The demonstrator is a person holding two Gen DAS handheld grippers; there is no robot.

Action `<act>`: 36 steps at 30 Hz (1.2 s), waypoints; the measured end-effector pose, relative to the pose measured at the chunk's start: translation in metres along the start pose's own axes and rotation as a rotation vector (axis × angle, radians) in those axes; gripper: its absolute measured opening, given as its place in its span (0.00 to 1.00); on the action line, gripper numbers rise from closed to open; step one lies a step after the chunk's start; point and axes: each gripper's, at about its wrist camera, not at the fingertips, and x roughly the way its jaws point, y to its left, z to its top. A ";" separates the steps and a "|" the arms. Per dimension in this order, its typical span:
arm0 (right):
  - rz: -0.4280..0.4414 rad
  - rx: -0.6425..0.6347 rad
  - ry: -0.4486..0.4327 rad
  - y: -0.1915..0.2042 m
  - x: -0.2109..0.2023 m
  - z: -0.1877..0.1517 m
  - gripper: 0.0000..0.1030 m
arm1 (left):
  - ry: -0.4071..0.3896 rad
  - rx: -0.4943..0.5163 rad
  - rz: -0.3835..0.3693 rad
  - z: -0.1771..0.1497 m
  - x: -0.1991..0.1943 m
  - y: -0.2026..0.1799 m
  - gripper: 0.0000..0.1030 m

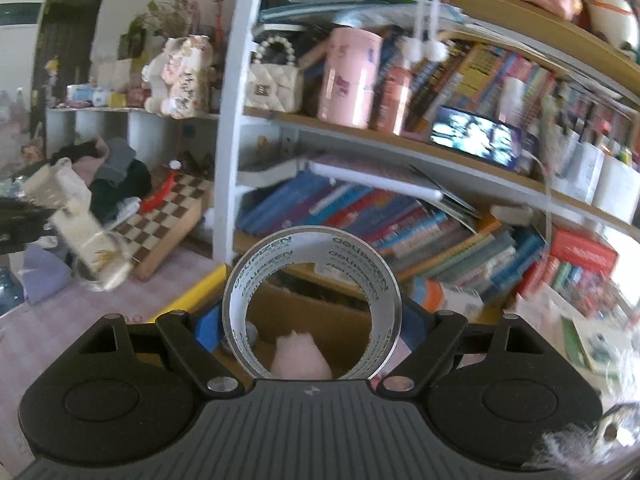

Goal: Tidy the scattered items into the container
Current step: 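Lift the watch and tape roll with both grippers over the yellow box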

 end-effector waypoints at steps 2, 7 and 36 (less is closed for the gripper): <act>0.020 -0.034 -0.010 0.001 0.010 0.006 0.81 | -0.001 0.007 -0.004 0.005 0.012 -0.004 0.02; 0.059 -0.091 0.020 0.000 0.041 0.006 0.81 | 0.018 0.031 -0.008 0.011 0.044 -0.014 0.02; 0.240 -0.327 0.371 -0.011 0.188 -0.048 0.81 | 0.425 0.169 0.005 -0.052 0.182 -0.034 0.02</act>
